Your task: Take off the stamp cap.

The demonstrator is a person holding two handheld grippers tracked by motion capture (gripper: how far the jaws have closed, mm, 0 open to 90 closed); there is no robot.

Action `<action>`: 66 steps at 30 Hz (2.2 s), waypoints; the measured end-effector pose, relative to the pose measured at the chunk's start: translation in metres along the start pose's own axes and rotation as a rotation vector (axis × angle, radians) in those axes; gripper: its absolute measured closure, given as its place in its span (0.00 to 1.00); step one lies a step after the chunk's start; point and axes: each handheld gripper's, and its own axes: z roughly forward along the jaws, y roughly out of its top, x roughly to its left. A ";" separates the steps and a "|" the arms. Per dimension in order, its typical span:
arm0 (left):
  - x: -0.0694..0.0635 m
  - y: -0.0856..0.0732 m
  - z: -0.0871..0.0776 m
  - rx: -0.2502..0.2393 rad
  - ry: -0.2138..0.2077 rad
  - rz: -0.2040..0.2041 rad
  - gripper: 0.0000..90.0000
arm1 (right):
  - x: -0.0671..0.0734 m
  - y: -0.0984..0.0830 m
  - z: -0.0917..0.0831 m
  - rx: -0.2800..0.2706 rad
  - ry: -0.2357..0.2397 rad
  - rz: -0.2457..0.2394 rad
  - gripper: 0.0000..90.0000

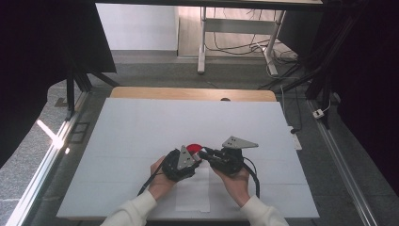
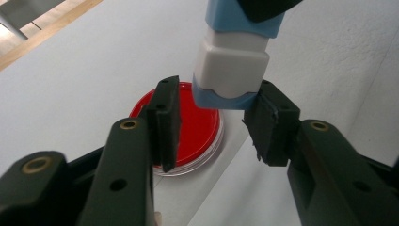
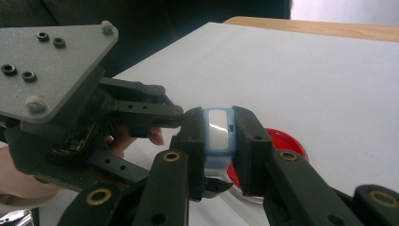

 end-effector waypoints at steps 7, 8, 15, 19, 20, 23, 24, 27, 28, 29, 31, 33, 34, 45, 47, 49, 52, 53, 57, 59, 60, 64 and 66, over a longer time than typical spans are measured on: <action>-0.001 0.001 0.000 -0.001 0.001 0.011 0.69 | -0.001 -0.001 0.001 -0.001 0.001 0.005 0.83; -0.001 0.001 0.000 0.000 0.001 0.016 0.70 | -0.001 -0.001 0.000 -0.002 0.001 0.006 0.83; -0.002 0.001 0.000 0.003 0.006 0.025 0.71 | -0.001 -0.001 0.000 -0.003 0.002 0.013 0.83; -0.002 0.000 0.000 0.007 0.008 0.029 0.72 | -0.001 -0.001 0.001 -0.004 0.001 0.011 0.83; -0.002 0.000 0.000 0.009 0.009 0.029 0.72 | -0.001 -0.002 0.001 -0.004 0.000 0.009 0.83; -0.002 0.000 0.000 0.008 0.013 0.030 0.72 | 0.000 -0.002 0.001 -0.004 -0.002 0.005 0.83; -0.002 0.000 0.000 0.006 0.014 0.030 0.72 | 0.000 -0.002 0.001 -0.004 -0.002 0.005 0.83; -0.002 0.000 0.000 0.010 0.017 0.037 0.71 | 0.000 -0.002 0.001 -0.004 -0.002 0.005 0.83; -0.003 0.000 0.000 0.007 0.019 0.033 0.72 | 0.000 -0.002 0.002 -0.003 -0.003 0.004 0.83; -0.003 0.000 0.001 0.009 0.021 0.033 0.71 | 0.000 -0.002 0.002 -0.002 -0.004 0.003 0.83; -0.003 0.000 0.001 0.015 0.018 0.038 0.72 | 0.000 -0.003 0.002 0.001 -0.005 0.002 0.83; -0.002 0.000 0.001 0.024 0.014 0.044 0.72 | 0.000 -0.003 0.003 0.003 -0.008 -0.001 0.83; -0.002 0.000 0.001 0.028 0.013 0.046 0.72 | 0.001 -0.003 0.003 0.005 -0.009 -0.002 0.83; -0.002 -0.001 -0.001 0.016 0.020 0.054 0.73 | 0.003 -0.004 0.002 -0.002 -0.018 -0.005 0.83; -0.002 -0.001 -0.001 0.014 0.019 0.054 0.73 | 0.003 -0.004 0.002 -0.006 -0.019 -0.004 0.83; -0.002 -0.001 -0.001 0.013 0.015 0.046 0.73 | 0.004 -0.004 0.002 -0.007 -0.022 -0.005 0.83; -0.003 -0.002 0.000 0.008 0.014 0.039 0.73 | 0.004 -0.005 0.001 -0.006 -0.026 -0.007 0.83; -0.003 -0.002 0.000 0.007 0.012 0.038 0.73 | 0.005 -0.005 0.001 -0.007 -0.028 -0.008 0.83; -0.003 -0.002 0.000 0.018 0.016 0.062 0.73 | 0.005 -0.004 0.002 0.002 -0.028 -0.019 0.83; -0.004 -0.002 0.001 0.020 0.016 0.070 0.73 | 0.005 -0.004 0.002 0.008 -0.028 -0.021 0.83; -0.004 -0.002 0.001 0.022 0.019 0.076 0.73 | 0.005 -0.004 0.002 0.011 -0.028 -0.022 0.83; -0.004 -0.002 0.001 0.027 0.023 0.088 0.73 | 0.005 -0.003 0.002 0.016 -0.028 -0.025 0.83; -0.004 -0.002 0.001 0.026 0.024 0.092 0.73 | 0.005 -0.003 0.002 0.017 -0.029 -0.024 0.83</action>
